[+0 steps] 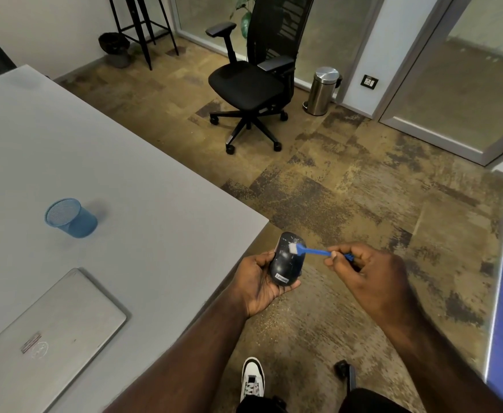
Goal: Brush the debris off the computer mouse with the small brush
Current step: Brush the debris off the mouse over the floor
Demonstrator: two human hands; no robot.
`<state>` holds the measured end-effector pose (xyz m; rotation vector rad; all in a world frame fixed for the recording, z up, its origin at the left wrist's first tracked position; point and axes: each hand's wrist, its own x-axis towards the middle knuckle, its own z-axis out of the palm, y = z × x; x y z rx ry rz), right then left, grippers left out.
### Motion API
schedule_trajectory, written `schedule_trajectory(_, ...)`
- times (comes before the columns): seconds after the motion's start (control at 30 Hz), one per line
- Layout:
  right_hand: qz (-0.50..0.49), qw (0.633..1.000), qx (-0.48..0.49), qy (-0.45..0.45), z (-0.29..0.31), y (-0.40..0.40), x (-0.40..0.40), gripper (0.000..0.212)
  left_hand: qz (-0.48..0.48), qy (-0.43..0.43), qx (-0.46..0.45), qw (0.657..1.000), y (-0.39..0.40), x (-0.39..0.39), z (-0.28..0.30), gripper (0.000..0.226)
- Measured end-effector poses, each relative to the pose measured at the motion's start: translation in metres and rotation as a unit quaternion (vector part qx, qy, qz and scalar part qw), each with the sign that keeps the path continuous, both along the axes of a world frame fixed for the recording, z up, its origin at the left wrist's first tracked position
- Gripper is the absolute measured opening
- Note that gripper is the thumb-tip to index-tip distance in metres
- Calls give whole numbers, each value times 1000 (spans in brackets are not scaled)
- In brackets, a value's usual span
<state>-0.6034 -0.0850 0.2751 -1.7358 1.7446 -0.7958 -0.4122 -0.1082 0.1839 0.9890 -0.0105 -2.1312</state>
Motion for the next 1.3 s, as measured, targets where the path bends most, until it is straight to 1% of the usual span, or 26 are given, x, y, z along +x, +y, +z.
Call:
schedule_trajectory(0.07,16,1000,5,1,-3,3,3,13,-1,1,0,1000,0,0,-1,35)
schedule_trajectory(0.2,-54,997,-5,55,-9,-6,-6,17,1,8,1,1000,-1,3,-2,34)
schedule_trajectory(0.27,-69,996,-22,48,-10,-8,-11,19,5,13,4,1000,-1,3,-2,32)
schedule_trajectory(0.3,-60,997,-27,34,-10,-8,-11,19,4,14,4,1000,-2,4,-1,32)
schedule_trajectory(0.4,9,1000,-16,4,-9,-1,-3,18,6,16,6,1000,-3,4,-2,34)
schedule_trajectory(0.47,23,999,-12,25,-12,2,-1,17,5,17,9,1000,-4,4,-2,35)
schedule_trajectory(0.57,-47,997,-6,61,-18,-5,-10,18,7,24,12,1000,-4,6,-2,35)
schedule_trajectory(0.63,-79,996,-4,44,-21,-9,-16,20,6,25,10,1000,-5,6,-3,37)
schedule_trajectory(0.73,-66,997,8,-29,-22,-8,-11,16,6,23,8,1000,-5,4,-2,36)
schedule_trajectory(0.8,-51,998,21,-29,-24,-6,-7,15,4,22,10,1000,-5,4,-1,35)
schedule_trajectory(0.87,-62,998,21,10,-28,-8,-10,18,4,25,9,1000,-5,4,-1,36)
schedule_trajectory(0.9,-74,997,19,23,-30,-11,-13,20,5,24,7,1000,-5,5,0,41)
schedule_trajectory(0.93,-88,996,18,17,-33,-13,-16,22,6,21,7,1000,-5,5,-1,46)
schedule_trajectory(1.0,-108,994,13,-31,-34,-16,-19,20,5,24,8,1000,-5,6,-2,50)
schedule_trajectory(1.03,-106,993,9,-51,-33,-16,-18,19,5,26,8,1000,-5,6,-2,50)
schedule_trajectory(1.1,-79,995,5,-63,-30,-13,-12,19,4,29,7,1000,-4,6,-3,49)
schedule_trajectory(1.13,-59,997,1,-51,-28,-11,-10,19,3,28,7,1000,-4,6,-3,49)
schedule_trajectory(1.23,6,999,-20,32,-26,-5,-7,20,5,26,2,1000,-4,5,-2,42)
schedule_trajectory(1.3,29,998,-14,51,-21,-4,-9,20,8,21,2,1000,-4,7,-2,37)
